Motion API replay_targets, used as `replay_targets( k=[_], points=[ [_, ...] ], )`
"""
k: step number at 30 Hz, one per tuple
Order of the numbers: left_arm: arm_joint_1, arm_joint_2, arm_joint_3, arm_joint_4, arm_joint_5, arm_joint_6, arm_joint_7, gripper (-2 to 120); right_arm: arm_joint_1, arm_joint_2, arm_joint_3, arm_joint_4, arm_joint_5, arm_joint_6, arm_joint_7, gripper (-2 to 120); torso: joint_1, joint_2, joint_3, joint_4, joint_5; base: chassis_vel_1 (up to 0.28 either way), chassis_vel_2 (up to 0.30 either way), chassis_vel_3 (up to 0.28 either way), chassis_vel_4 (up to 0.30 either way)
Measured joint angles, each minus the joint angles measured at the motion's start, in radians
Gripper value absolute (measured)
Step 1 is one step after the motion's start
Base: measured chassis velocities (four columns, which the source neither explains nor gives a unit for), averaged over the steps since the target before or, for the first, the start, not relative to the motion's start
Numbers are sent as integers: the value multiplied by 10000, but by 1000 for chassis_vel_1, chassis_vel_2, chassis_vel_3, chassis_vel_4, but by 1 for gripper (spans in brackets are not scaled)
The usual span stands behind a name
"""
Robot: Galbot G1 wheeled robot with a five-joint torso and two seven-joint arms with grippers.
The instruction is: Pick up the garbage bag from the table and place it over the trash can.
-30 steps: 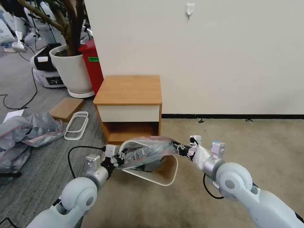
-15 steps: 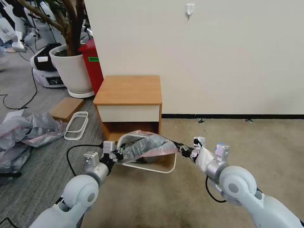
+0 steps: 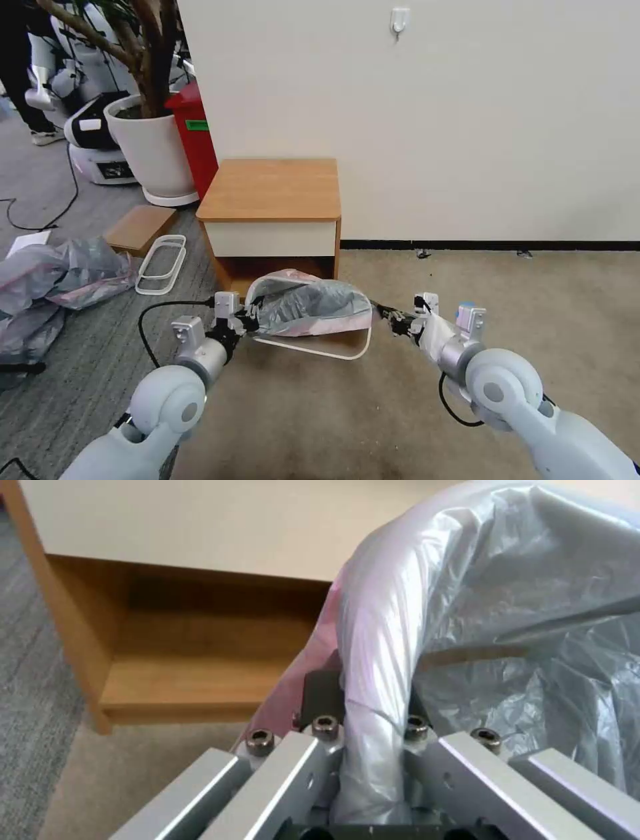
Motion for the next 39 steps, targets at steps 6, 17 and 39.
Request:
replay_targets(
  k=[6,17,39],
  points=[
    [-93,-420,71,55,14,-9,-393,1,-297,205,-115,275,-467,40,-15,6,0,0,0,0,-1,0,0,0,0],
    [2,-808,-88,23,-230,-85,-865,1,-687,450,852,507,-2140,405,45,11,0,0,1,2,-2,0,0,0,0],
    [16,-1212,-135,181,30,-223,-905,1,-1666,3581,1448,3189,3368,-212,2653,82,0,0,0,2,-2,0,0,0,0]
  ],
)
